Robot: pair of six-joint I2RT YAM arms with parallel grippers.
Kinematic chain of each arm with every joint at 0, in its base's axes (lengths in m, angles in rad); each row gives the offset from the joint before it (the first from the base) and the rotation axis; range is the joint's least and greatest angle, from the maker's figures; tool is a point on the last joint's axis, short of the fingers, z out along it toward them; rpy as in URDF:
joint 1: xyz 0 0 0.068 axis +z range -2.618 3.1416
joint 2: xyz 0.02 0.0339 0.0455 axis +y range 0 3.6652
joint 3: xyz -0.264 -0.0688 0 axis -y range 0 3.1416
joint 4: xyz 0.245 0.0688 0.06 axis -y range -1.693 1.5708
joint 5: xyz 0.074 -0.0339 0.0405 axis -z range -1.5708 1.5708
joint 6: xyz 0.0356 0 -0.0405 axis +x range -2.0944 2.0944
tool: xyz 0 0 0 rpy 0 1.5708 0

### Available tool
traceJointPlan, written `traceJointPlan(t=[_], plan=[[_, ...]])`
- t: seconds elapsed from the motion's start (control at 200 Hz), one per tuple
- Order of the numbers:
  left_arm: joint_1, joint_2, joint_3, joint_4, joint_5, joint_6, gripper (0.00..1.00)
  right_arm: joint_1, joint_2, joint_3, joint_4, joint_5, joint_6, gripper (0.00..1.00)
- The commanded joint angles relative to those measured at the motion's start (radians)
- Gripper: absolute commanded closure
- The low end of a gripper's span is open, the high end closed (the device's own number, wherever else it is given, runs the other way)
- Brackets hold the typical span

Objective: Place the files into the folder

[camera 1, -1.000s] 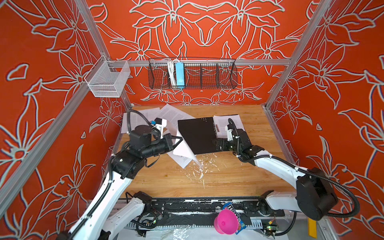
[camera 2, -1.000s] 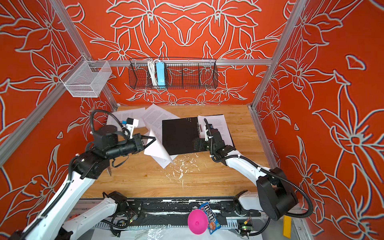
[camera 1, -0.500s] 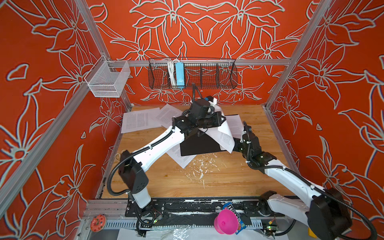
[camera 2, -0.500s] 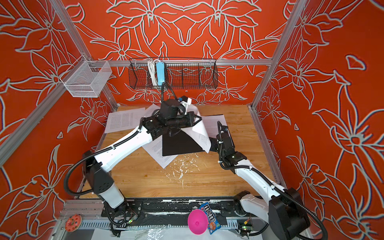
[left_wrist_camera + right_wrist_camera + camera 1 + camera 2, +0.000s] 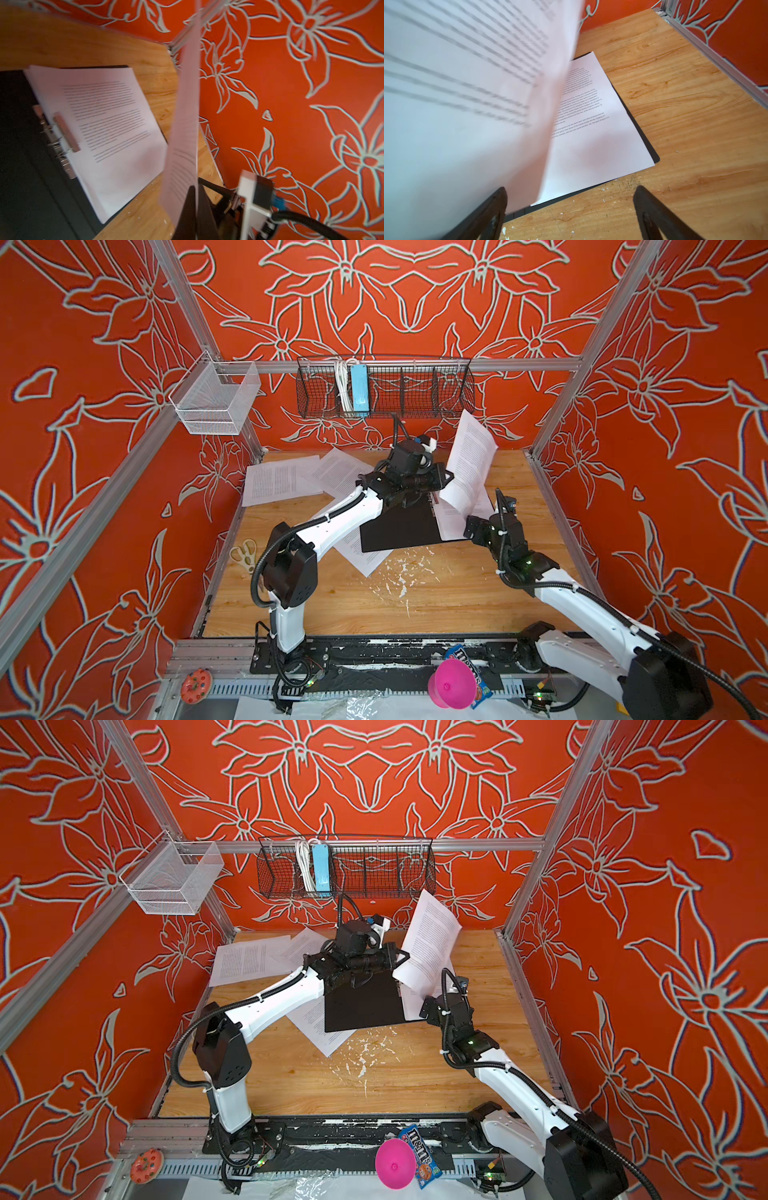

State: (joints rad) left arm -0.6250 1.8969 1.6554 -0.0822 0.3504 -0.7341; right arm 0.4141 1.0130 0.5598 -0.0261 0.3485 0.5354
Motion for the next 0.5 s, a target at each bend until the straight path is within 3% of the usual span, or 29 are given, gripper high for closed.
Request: traceJointPlan(t=[0.0,0.145,0.24,0.495], plan=[[0.054,0.055,-0.066,0.075,0.045,-0.036,1.0,-0.004,0.008,-0.009,0.005,0.035,0.0,0.04],[0.091,0.083,-0.153,0.049,0.053,-0.013,1.0,-0.003,0.047,-0.01,0.034,0.02,-0.017,0.05],[0.102,0.085,-0.233,0.039,0.002,0.025,1.0,-0.003,0.085,0.006,0.052,-0.01,-0.031,0.04],[0.144,0.115,-0.334,0.069,-0.02,0.085,1.0,-0.059,0.267,0.191,0.001,-0.309,-0.061,0.02]])
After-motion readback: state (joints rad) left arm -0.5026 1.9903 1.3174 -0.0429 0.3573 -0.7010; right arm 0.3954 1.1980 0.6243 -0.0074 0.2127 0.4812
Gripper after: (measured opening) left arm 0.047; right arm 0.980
